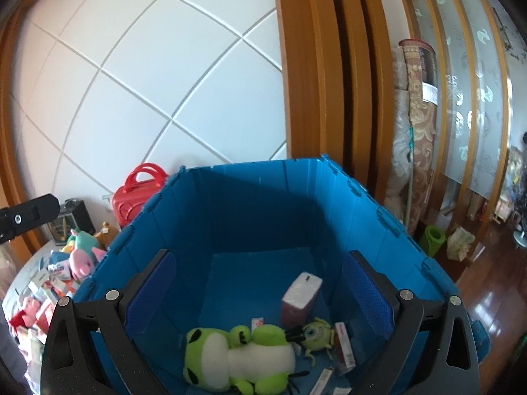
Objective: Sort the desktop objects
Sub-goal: 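Withdraw both tools from the crate back toward the heap, then grasp the pink-white tissue pack with the left tool while the right tool grasps a white bottle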
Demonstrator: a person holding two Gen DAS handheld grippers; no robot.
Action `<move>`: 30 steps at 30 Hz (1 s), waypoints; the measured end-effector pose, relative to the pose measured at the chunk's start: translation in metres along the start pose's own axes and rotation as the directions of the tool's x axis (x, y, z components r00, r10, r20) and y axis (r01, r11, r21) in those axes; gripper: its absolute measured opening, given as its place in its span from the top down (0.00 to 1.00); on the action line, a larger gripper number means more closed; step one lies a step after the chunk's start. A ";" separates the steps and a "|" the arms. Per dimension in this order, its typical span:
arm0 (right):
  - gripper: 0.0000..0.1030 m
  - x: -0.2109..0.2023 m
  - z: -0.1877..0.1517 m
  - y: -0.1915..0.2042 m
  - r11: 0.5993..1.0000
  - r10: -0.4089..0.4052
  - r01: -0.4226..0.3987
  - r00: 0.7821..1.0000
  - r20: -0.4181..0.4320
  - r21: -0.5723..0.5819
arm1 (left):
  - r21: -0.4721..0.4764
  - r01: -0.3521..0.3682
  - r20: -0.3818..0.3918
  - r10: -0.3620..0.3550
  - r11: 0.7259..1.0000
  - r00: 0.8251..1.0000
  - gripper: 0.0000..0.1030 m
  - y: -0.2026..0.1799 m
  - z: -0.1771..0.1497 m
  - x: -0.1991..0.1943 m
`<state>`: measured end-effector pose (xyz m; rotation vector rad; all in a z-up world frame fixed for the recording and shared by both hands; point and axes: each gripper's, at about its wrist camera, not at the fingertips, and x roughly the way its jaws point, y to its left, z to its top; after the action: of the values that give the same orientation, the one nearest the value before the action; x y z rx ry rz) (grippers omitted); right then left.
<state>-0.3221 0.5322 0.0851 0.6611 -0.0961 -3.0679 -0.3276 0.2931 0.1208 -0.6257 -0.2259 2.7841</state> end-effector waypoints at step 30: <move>0.00 0.039 -0.145 0.375 0.924 0.296 -0.358 0.891 -0.346 -0.131 | -0.019 -0.592 -0.330 0.553 0.806 0.765 0.17 0.444 -0.181 -0.157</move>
<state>-0.3026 0.1489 -0.0404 1.0017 0.0813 -2.5675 -0.2158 -0.1588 -0.0728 -1.3581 -0.1559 3.1923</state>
